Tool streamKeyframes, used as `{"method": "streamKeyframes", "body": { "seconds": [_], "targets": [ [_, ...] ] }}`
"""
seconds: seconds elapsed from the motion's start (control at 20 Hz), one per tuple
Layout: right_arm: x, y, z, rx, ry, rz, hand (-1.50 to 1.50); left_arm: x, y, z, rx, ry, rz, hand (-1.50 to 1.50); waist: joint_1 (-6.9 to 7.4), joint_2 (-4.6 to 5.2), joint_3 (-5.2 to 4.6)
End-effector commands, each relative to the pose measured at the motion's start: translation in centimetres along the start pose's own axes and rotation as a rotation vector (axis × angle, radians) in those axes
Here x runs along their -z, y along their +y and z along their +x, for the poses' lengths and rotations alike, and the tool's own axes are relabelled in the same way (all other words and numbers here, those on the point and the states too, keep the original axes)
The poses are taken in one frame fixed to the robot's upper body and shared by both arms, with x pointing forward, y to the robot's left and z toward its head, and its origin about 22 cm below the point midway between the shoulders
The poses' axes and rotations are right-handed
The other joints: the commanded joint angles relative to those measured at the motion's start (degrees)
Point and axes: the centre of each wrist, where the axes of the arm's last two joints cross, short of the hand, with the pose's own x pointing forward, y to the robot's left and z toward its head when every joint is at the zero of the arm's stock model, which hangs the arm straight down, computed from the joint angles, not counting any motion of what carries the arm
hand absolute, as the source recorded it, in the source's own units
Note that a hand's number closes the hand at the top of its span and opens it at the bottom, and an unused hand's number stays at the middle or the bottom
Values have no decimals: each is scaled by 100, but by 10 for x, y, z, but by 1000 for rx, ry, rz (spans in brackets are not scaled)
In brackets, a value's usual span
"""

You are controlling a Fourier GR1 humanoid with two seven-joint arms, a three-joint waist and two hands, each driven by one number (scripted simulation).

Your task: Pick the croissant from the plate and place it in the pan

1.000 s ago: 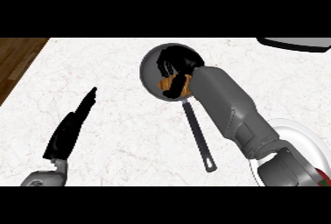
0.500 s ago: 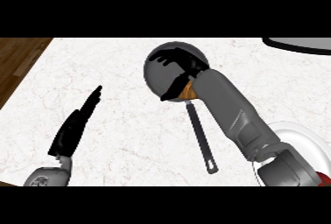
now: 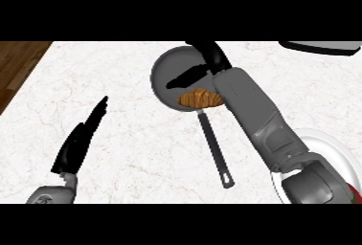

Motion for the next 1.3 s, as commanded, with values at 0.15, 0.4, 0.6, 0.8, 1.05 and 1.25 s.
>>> {"method": "streamKeyframes", "body": {
  "seconds": [0.15, 0.4, 0.6, 0.8, 1.05, 1.25],
  "targets": [
    [-8, -58, -10, 113, 0, -178, -150, -12, 3, -12, -5, 10, 28, 0, -183, 2, 4],
    [-25, -110, -23, 57, -68, -200, -150, -5, 10, -4, -5, 10, 48, 0, -219, 53, 14],
    [-46, -152, -35, 34, -66, -231, -150, -11, 1, -5, -8, -10, 34, 0, -192, 54, 21],
    [-56, -177, -34, 33, -76, -228, -150, -8, 13, -1, -16, -5, 27, 0, -178, 65, 23],
    [-78, -215, -38, 9, -87, -214, -150, -8, 11, 0, -26, -1, 43, 0, -168, 73, 30],
    [-86, -226, -41, 7, -85, -199, -150, -10, 11, 1, -15, -20, 28, 0, -100, 91, 34]
  ]
}}
